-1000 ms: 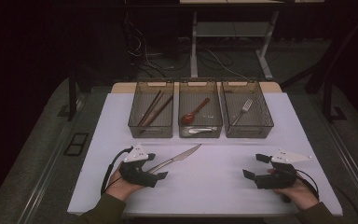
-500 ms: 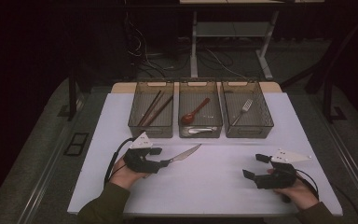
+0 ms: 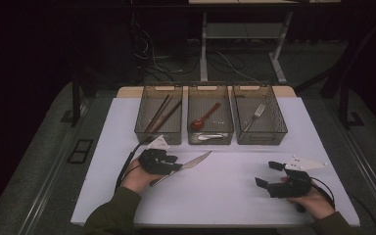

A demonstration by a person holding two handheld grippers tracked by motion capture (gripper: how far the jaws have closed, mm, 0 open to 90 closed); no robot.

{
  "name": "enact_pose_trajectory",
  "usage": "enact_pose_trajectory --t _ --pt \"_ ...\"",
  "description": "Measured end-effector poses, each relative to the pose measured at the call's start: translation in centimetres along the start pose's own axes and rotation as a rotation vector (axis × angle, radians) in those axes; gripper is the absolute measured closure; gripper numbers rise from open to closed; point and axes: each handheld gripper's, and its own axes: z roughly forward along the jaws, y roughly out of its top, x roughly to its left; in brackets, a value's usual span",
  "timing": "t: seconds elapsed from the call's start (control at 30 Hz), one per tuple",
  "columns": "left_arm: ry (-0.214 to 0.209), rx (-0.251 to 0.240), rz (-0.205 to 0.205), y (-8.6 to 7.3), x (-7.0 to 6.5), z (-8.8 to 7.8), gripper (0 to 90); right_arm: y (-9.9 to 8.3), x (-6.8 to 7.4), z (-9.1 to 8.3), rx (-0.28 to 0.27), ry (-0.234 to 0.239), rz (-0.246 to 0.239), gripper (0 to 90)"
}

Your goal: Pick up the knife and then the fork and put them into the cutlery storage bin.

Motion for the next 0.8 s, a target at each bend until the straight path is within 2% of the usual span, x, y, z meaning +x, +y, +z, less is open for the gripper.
enact_pose_trajectory --t 0.13,0.2,0.27,0.33,0.4,0.53,0.6,0.67,0.7,0.73,0.8 --pt "-0.003 0.021 0.007 -0.1 -0.2 0.3 64.3 0.0 0.0 0.0 0.001 0.001 -0.002 14.3" --pt "-0.001 0.032 0.024 -0.1 -0.1 0.4 65.6 0.0 0.0 0.0 0.002 0.000 -0.006 14.3" --pt "0.000 0.032 0.019 -0.1 -0.2 0.5 66.8 0.0 0.0 0.0 0.004 0.000 -0.008 14.3" --pt "-0.001 0.041 0.046 -0.2 0.0 0.5 68.1 0.0 0.0 0.0 0.006 0.000 -0.009 14.3" --pt "-0.003 0.049 0.040 -0.3 -0.1 0.6 68.5 0.0 0.0 0.0 0.007 0.000 -0.010 14.3" --pt "0.003 0.052 0.047 -0.4 -0.3 0.7 69.9 0.0 0.0 0.0 0.010 0.001 -0.010 14.3" --pt "0.005 0.055 0.068 -0.4 -0.2 0.9 70.7 0.0 0.0 0.0 0.011 0.001 -0.011 14.3" --pt "0.009 0.049 0.064 -0.5 -0.3 1.0 71.4 0.0 0.0 0.0 0.010 0.001 -0.012 14.3" --pt "0.008 0.046 0.076 -0.5 -0.2 1.0 71.9 0.0 0.0 0.0 0.010 0.001 -0.015 14.3" --pt "0.005 0.043 0.064 -0.5 -0.3 1.0 72.7 -0.1 0.0 0.1 0.010 0.001 -0.016 14.3" --pt "0.007 0.058 0.078 -0.6 -0.2 1.1 73.8 -0.1 0.0 0.1 0.011 0.000 -0.017 14.3"
